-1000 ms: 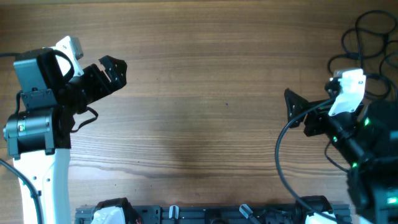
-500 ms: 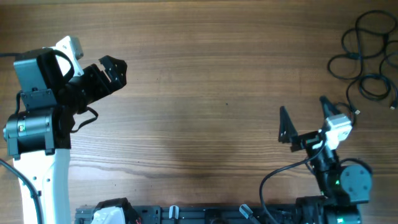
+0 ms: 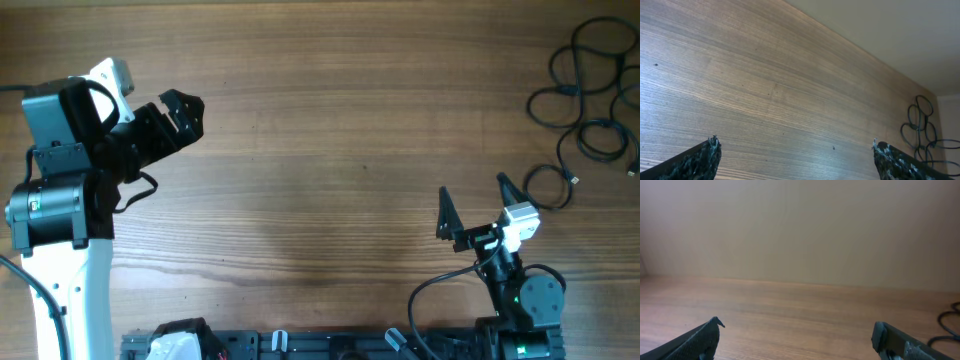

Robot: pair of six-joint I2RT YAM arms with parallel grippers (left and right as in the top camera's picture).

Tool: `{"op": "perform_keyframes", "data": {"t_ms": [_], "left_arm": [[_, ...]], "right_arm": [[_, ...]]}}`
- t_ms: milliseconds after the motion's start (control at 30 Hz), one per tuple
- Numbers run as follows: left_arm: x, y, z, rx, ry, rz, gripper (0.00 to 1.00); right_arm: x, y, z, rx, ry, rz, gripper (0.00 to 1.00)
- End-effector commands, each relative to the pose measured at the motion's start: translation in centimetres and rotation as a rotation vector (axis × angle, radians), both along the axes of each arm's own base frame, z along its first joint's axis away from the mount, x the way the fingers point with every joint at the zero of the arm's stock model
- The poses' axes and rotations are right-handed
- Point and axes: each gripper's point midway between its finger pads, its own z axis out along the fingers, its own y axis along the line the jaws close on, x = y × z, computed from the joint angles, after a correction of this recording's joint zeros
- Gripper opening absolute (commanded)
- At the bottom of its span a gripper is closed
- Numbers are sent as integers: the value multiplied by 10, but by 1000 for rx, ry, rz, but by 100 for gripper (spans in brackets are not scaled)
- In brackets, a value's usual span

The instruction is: Untangle cables

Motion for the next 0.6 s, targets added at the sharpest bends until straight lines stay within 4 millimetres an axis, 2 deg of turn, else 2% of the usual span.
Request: {"op": "perform_keyframes", "data": {"t_ms": [0, 100, 567], "left_arm": [[1, -1, 5, 8, -17, -20, 100], [1, -1, 5, 8, -17, -20, 100], [1, -1, 5, 8, -17, -20, 100]], "right_arm": [[1, -5, -15, 15, 60, -29, 100], [2, -3, -23, 16, 94, -22, 100], [2, -3, -24, 14, 99, -21, 100]]}}
